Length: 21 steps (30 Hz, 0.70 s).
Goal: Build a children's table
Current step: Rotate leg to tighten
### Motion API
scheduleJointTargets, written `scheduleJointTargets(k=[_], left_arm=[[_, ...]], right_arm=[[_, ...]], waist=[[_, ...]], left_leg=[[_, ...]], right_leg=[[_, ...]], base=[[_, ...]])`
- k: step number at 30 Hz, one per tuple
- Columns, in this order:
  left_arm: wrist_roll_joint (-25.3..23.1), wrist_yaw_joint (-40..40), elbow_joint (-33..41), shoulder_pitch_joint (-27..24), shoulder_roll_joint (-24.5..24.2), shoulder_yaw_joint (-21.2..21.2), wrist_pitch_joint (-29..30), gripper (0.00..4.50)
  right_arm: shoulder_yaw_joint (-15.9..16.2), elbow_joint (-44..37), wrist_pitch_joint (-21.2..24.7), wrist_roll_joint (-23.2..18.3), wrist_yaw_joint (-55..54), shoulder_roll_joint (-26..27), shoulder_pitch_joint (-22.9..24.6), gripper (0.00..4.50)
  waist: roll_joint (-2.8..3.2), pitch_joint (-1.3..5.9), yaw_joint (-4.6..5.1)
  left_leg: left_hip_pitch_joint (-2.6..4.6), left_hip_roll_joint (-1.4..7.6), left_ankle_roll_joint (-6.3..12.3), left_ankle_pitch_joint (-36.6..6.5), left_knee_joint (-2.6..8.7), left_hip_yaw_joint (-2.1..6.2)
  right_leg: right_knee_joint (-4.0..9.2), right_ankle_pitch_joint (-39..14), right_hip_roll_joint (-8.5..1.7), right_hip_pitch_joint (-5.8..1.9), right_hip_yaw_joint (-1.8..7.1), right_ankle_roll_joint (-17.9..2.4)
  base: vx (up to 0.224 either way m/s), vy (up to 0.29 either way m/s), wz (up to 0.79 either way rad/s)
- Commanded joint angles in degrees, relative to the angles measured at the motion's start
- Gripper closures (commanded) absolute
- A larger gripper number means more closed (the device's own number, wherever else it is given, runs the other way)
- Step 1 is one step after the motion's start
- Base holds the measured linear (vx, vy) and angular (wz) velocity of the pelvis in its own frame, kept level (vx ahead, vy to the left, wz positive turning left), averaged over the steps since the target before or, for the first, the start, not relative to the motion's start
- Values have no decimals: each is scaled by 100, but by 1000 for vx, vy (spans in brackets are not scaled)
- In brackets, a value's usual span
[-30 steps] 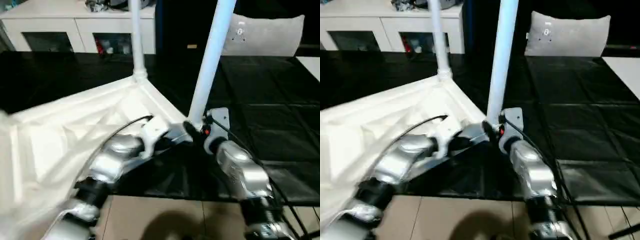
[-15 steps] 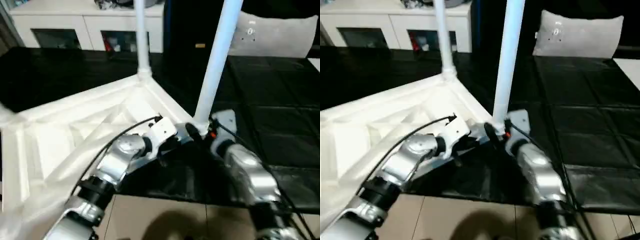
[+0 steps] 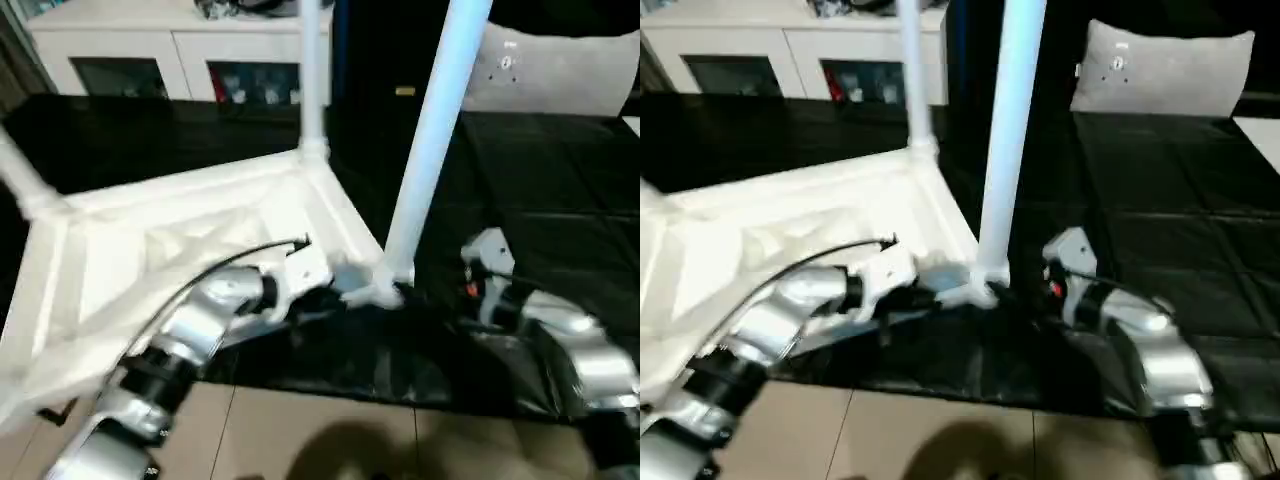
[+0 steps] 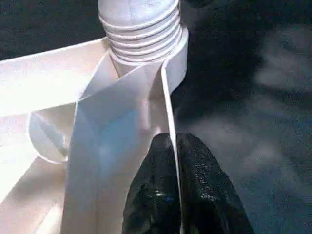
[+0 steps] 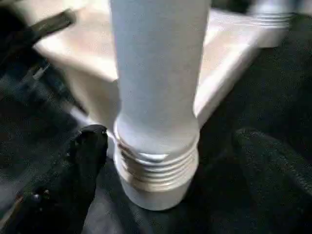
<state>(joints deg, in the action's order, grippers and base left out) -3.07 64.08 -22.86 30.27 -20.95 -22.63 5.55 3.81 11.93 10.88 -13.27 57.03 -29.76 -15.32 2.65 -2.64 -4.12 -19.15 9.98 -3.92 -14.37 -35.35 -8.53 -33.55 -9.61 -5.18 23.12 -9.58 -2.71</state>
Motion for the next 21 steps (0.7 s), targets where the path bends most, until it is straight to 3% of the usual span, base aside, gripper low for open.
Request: scheduleJointTargets(k=[1,3,4,6,7,9,11,15,21], left_arm=[[-66,612,37,80,-115,-347,-336,450],[-53,785,59,88,-180,-406,-412,450],[-25,892,82,86,-205,-432,-452,450],[14,991,109,83,-226,-454,-480,450],[40,1052,126,81,-237,-465,-493,450],[51,1115,160,78,-255,-492,-504,450],[41,1210,178,86,-287,-544,-559,450],[53,1341,119,102,-305,-570,-697,450],[58,1415,75,118,-310,-571,-762,450]], right_arm=[[229,-58,-79,80,380,-83,-69,5],[305,-77,-60,64,551,-139,-78,5],[349,-94,-23,36,658,-163,-76,5],[388,-112,17,-2,783,-185,-66,5],[411,-121,41,-24,863,-197,-60,31],[467,-168,96,-53,961,-209,-36,39],[567,-228,123,-71,1066,-224,-9,55],[644,-186,126,-110,1174,-197,-53,89],[673,-168,175,-140,1284,-160,-81,128]], waist=[[-86,370,-25],[-79,375,-55],[-121,381,-82],[-99,391,-117],[-98,397,-128],[-114,403,-137],[-132,393,-137],[-111,386,-144],[-116,399,-165]], left_leg=[[-105,319,825,-148,392,64],[-104,330,797,-111,395,62],[-96,341,789,-51,396,58],[-96,347,797,15,391,65],[-106,364,821,96,386,68],[-111,357,830,164,381,68],[-121,342,829,119,381,56],[-109,340,754,16,391,52],[-114,336,731,88,385,55]], right_leg=[[436,-1643,-452,-414,430,-609],[423,-1625,-455,-416,432,-628],[416,-1569,-455,-411,439,-635],[379,-1471,-468,-412,448,-688],[352,-1301,-472,-412,453,-744],[331,-1214,-476,-423,454,-769],[362,-1358,-476,-427,448,-706],[400,-1601,-469,-416,441,-610],[382,-1500,-463,-420,440,-593]], base=[[0,0,0],[0,0,0],[0,0,0],[0,0,0],[0,0,0],[0,0,0],[0,0,0],[0,0,0],[0,0,0]])
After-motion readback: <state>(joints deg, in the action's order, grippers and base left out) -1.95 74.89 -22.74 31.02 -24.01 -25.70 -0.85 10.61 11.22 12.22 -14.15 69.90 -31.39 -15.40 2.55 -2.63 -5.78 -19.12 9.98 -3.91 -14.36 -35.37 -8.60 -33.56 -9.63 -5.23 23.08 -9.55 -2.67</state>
